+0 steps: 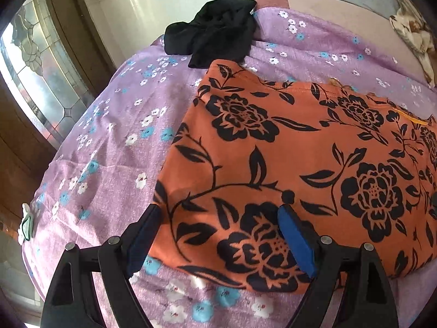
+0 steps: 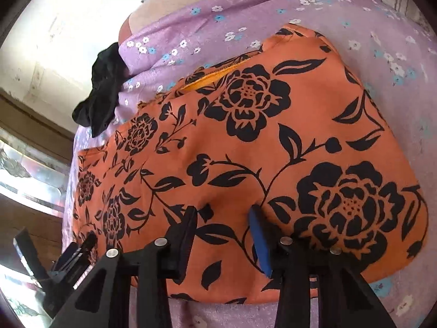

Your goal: Fold small clothes

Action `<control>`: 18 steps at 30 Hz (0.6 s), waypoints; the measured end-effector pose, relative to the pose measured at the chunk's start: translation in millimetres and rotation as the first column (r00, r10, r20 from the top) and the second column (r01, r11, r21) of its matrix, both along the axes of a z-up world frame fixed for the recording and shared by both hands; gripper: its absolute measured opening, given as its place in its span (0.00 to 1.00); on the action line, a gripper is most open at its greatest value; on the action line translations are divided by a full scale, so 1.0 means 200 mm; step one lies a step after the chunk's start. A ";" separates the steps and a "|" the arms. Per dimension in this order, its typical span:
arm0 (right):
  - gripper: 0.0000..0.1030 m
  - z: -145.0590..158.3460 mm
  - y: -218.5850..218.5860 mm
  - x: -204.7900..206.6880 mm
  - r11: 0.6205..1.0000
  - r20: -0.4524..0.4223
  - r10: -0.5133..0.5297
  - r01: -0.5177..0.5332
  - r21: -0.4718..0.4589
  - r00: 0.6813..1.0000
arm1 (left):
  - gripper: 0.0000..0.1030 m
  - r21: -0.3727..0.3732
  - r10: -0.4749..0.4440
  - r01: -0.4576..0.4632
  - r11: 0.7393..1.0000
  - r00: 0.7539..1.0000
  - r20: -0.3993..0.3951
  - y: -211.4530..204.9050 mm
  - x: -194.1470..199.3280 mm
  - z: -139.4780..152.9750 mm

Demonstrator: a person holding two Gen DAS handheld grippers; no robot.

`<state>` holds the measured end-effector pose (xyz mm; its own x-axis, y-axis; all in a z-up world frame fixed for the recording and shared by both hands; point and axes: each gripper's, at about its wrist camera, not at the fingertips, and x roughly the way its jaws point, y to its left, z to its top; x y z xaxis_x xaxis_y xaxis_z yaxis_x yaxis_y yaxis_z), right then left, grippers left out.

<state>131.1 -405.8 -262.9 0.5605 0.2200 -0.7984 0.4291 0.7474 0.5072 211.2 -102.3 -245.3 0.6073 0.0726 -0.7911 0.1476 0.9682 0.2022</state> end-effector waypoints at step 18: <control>0.78 -0.01 -0.02 0.01 0.992 0.065 0.058 -0.065 0.110 0.996 | 0.86 -0.010 -0.013 0.013 1.000 1.000 0.012 -0.01 0.05 -0.04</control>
